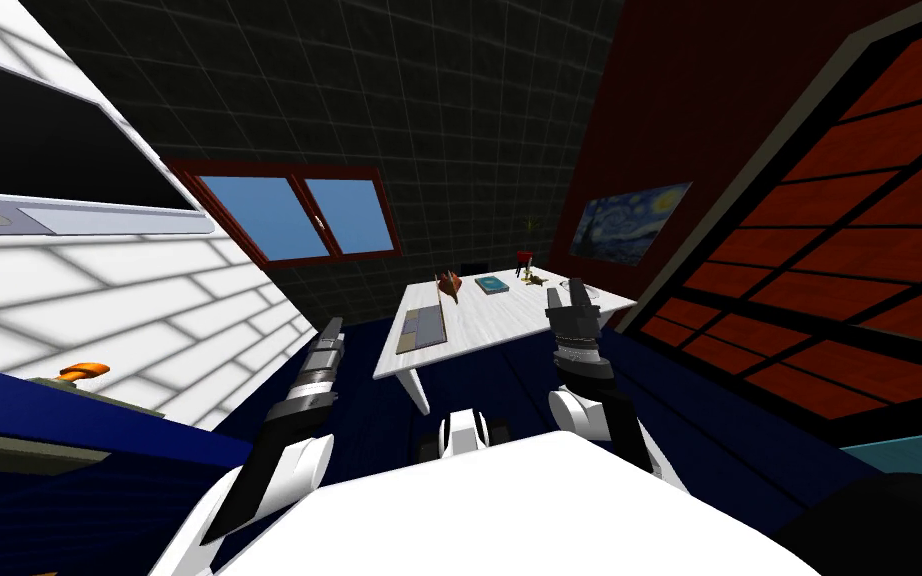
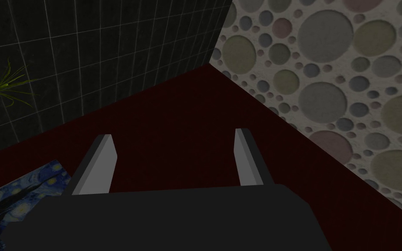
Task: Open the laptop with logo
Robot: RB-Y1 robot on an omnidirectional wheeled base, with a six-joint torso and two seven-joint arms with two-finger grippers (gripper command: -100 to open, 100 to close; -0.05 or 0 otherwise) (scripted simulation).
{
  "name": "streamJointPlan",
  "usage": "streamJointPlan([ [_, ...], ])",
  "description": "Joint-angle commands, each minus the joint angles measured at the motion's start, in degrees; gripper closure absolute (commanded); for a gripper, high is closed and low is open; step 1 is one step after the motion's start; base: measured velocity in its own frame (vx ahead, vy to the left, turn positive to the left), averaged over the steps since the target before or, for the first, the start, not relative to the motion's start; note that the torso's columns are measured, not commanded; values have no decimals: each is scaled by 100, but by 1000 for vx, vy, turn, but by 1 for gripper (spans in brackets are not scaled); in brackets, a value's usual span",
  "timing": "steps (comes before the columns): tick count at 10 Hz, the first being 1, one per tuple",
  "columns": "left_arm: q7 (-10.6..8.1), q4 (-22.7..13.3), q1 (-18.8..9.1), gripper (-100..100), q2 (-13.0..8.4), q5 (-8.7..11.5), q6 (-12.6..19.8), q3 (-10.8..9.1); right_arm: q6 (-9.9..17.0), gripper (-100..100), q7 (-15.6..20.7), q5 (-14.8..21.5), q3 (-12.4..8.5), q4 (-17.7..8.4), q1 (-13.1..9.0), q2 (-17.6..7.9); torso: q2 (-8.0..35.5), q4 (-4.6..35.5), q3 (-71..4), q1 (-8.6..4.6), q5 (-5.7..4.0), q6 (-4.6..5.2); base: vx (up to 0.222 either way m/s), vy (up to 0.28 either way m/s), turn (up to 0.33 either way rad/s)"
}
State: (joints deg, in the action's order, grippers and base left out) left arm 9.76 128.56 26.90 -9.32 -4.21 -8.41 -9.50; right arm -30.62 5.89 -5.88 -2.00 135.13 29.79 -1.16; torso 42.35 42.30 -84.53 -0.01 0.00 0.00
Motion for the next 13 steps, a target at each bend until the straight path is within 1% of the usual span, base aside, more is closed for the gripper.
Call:
streamJointPlan([
  [1, 62, 30, -32, -100, -75, -70, 288, -113, 0, 0, 0, 0, 0, 0, 0, 0, -2, 0, -1, -5, -1, 0, 45, -186, -21],
  [4, 132, 59, -74, -100, -123, -152, 600, -233, 0, 0, 0, 0, 0, 0, 0, 0, -3, -1, -2, 12, 4, 0, 42, -152, -31],
  [7, 206, 91, -117, -100, -139, -237, 927, -360, 0, 0, 0, 0, 0, 0, 0, 0, -8, -3, -5, 2, 0, 0, 54, -148, -30],
  [11, 312, 129, -181, -100, -97, -360, 1399, -542, 0, 0, 0, 0, 0, 0, 0, 0, -7, -2, -4, -9, -2, 0, 61, -177, -33],
  [13, 367, 152, -213, -100, -43, -423, 1641, -635, 0, 0, 0, 0, 0, 0, 0, 0, -3, -1, -2, 9, 3, 0, 55, -162, -37],
])
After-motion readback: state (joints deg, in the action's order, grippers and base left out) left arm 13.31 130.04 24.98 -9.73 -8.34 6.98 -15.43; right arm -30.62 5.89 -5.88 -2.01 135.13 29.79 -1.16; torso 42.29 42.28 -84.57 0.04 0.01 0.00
